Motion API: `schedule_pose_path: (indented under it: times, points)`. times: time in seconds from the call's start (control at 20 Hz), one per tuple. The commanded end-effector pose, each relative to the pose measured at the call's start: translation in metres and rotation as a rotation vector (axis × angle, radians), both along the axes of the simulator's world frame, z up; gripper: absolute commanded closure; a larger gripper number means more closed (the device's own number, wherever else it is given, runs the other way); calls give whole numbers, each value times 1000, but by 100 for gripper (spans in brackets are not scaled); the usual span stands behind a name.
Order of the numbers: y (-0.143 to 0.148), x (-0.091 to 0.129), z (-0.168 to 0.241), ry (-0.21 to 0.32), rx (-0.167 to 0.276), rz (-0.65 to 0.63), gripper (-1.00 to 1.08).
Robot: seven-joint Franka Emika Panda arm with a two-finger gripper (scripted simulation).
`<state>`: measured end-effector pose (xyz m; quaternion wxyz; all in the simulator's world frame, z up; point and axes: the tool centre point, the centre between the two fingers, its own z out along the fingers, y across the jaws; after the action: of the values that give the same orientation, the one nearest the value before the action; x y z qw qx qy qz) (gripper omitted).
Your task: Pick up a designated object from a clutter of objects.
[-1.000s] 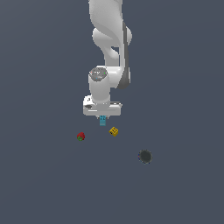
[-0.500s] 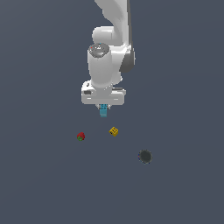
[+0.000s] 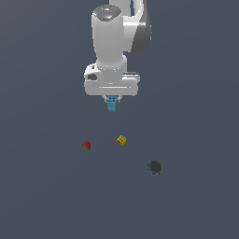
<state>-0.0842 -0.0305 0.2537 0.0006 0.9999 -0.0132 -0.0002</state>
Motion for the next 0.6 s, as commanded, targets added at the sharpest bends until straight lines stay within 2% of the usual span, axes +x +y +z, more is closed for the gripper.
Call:
schedule_pose_path:
  times: [0.0, 0.55]
  points:
    - [3, 0, 24, 0, 0, 0, 108]
    - [16, 1, 123, 0, 0, 1, 108]
